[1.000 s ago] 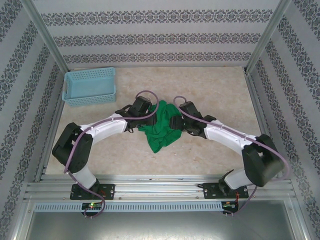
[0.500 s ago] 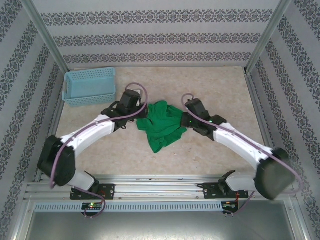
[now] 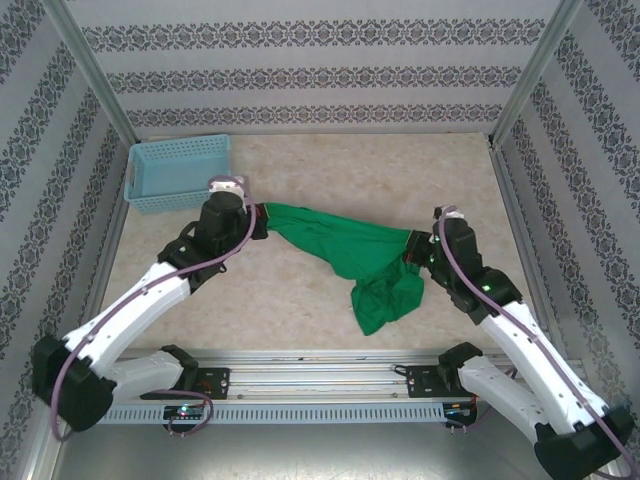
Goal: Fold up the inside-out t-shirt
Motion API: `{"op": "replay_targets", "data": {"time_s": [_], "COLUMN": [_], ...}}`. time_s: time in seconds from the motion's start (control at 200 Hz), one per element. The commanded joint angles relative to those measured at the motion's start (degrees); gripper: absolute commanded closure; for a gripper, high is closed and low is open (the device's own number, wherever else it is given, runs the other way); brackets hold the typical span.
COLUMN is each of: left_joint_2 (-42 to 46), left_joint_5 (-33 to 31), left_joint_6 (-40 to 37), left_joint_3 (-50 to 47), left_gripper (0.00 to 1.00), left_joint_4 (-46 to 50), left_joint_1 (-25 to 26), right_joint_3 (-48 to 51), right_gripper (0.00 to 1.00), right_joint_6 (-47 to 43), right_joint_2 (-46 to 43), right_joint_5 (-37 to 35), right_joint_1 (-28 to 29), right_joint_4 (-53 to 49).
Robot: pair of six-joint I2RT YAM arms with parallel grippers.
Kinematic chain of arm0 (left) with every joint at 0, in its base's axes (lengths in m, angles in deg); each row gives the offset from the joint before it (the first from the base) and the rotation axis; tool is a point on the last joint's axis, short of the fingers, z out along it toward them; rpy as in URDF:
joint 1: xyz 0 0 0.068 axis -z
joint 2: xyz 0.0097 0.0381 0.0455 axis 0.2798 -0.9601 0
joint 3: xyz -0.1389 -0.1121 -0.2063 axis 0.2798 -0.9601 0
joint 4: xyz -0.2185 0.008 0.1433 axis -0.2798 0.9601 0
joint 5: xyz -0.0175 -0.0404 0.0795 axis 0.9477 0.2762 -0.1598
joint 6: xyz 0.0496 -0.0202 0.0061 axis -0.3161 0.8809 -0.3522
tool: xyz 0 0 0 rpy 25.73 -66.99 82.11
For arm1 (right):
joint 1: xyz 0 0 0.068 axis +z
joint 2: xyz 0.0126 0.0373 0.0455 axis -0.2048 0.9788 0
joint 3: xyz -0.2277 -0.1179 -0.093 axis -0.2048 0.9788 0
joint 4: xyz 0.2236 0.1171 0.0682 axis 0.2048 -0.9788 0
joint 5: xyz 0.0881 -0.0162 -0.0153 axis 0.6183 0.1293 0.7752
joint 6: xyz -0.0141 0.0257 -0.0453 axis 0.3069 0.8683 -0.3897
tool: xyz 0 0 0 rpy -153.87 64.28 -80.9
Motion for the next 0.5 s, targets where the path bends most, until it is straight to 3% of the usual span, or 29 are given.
{"op": "replay_targets", "data": {"time_s": [0.0,0.09,0.18,0.345,0.46,0.5], "left_joint_2": [-7.69,-10.51,-8.91,-0.65,3.09,3.51], "left_joint_5": [0.27,4.69,3.0,-6.54,-8.19,-8.19], "left_joint_6": [0.66,-0.82,-0.48,1.43,2.43,2.64], "left_joint_3": [2.77,3.73,2.71,-2.45,-6.68,-7.72], "left_gripper": [1.0,1.0,1.0,1.0,1.0,1.0], "left_joint_4": [7.17,7.1,6.92,7.59,8.21,8.53], "left_joint_1": [-2.93,-3.15,-3.15,-3.54,-4.38,-4.47], "right_joint_3": [4.62,2.93,0.04,-0.93,-0.57,-1.3], "right_gripper": [1.0,1.0,1.0,1.0,1.0,0.89], "right_joint_6": [1.89,-0.79,-3.54,-5.83,-5.55,-5.21], "right_joint_2": [5.86,11.04,14.04,16.24,20.06,21.09], "right_joint_5": [-0.51,0.42,3.14,7.28,5.95,4.27], "right_joint_1": [-1.78,-1.96,0.78,13.86,22.08,23.28], "right_joint_4": [0.13,0.33,0.35,4.46,5.46,4.45]}}
